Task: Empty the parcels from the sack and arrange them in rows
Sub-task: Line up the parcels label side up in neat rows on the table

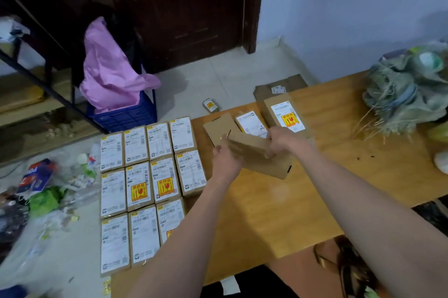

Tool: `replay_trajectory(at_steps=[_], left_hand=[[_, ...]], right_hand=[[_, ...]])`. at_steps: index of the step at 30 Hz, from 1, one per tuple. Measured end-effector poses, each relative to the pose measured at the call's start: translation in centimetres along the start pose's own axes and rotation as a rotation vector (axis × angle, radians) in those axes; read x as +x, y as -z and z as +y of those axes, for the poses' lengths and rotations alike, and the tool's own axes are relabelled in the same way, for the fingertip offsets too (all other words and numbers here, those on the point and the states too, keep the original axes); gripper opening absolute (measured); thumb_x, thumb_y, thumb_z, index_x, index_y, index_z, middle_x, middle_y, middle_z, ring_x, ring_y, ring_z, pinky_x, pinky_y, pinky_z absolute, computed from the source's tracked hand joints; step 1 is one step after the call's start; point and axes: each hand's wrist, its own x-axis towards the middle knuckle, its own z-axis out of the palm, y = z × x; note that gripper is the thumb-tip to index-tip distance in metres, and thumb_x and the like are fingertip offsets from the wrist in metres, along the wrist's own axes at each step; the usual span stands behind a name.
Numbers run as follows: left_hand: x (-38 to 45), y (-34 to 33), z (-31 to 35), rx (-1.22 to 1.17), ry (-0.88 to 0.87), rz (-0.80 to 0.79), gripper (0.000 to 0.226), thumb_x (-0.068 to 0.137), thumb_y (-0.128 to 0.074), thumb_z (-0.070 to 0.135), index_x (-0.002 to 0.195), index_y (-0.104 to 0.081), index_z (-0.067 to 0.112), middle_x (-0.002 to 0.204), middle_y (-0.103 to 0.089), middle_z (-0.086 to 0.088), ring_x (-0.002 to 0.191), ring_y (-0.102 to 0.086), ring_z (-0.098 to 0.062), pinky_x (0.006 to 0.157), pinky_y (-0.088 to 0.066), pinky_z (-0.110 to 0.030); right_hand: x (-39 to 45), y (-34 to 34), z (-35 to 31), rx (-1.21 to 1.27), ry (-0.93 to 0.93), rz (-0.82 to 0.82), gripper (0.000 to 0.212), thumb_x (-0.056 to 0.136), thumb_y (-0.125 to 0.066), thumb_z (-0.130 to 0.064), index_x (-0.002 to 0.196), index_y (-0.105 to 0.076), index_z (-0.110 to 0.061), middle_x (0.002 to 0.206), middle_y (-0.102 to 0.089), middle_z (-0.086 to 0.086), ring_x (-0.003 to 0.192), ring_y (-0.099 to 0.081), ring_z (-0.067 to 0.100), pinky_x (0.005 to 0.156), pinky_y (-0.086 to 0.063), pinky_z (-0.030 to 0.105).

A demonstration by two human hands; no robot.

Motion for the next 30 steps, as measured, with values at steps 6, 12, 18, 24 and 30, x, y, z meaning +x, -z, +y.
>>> replay_trajectory(at_steps=[6,12,18,24,30], left_hand=[[0.6,-2.9,1.2,0.139,-0.058,-0.146,0.085,0.085,-0.066,0.011,0.153,-0.018,0.03,0.142,-0.034,-0.013,0.113,-0.055,-0.034,0.09,-0.053,-0.038],[0.7,-5.2,0.9,0.172,-0.006,-0.23,0.079,0.088,-0.065,0.004,0.152,-0.025,0.028,0.143,-0.033,-0.014,0.112,-0.056,-0.033,0.081,-0.05,-0.029],[1.0,-6.5,1.0,0.145,0.022,-0.246,0.07,0.091,-0.061,0.01,0.151,-0.027,0.023,0.135,-0.053,-0.013,0.115,-0.057,-0.029,0.089,-0.051,-0.036],[2.4,-6.9,1.8,0.075,0.061,-0.246,0.065,0.093,-0.049,0.008,0.152,-0.025,0.022,0.129,-0.061,-0.013,0.108,-0.058,-0.028,0.062,-0.042,-0.021],[5.0,-5.9,3.8,-0.032,0.131,-0.162,0.052,0.095,-0.041,0.001,0.145,-0.037,0.013,0.134,-0.055,-0.011,0.11,-0.055,-0.028,0.08,-0.05,-0.032]], right_hand=[[-0.9,-1.0,5.0,-0.04,0.043,-0.059,0.034,0.076,-0.074,-0.013,0.098,-0.049,-0.019,0.103,-0.053,-0.001,0.09,-0.051,0.018,0.059,-0.038,0.025],[-0.1,-3.3,7.2,-0.121,-0.035,0.066,0.036,0.084,-0.056,-0.005,0.118,-0.053,-0.015,0.12,-0.055,0.008,0.113,-0.054,0.027,0.094,-0.044,0.039],[0.9,-3.3,8.3,-0.172,-0.189,-0.025,0.052,0.085,-0.067,-0.016,0.132,-0.046,-0.012,0.138,-0.044,0.013,0.13,-0.038,0.032,0.11,-0.025,0.052],[2.5,-0.6,6.7,0.134,-0.117,0.205,0.057,0.085,-0.069,-0.039,0.128,-0.047,-0.01,0.125,-0.058,0.011,0.12,-0.051,0.03,0.093,-0.039,0.037],[5.2,0.4,1.9,0.421,-0.03,0.111,0.028,0.093,-0.056,-0.012,0.119,-0.057,-0.001,0.116,-0.063,0.012,0.106,-0.06,0.03,0.076,-0.048,0.033]])
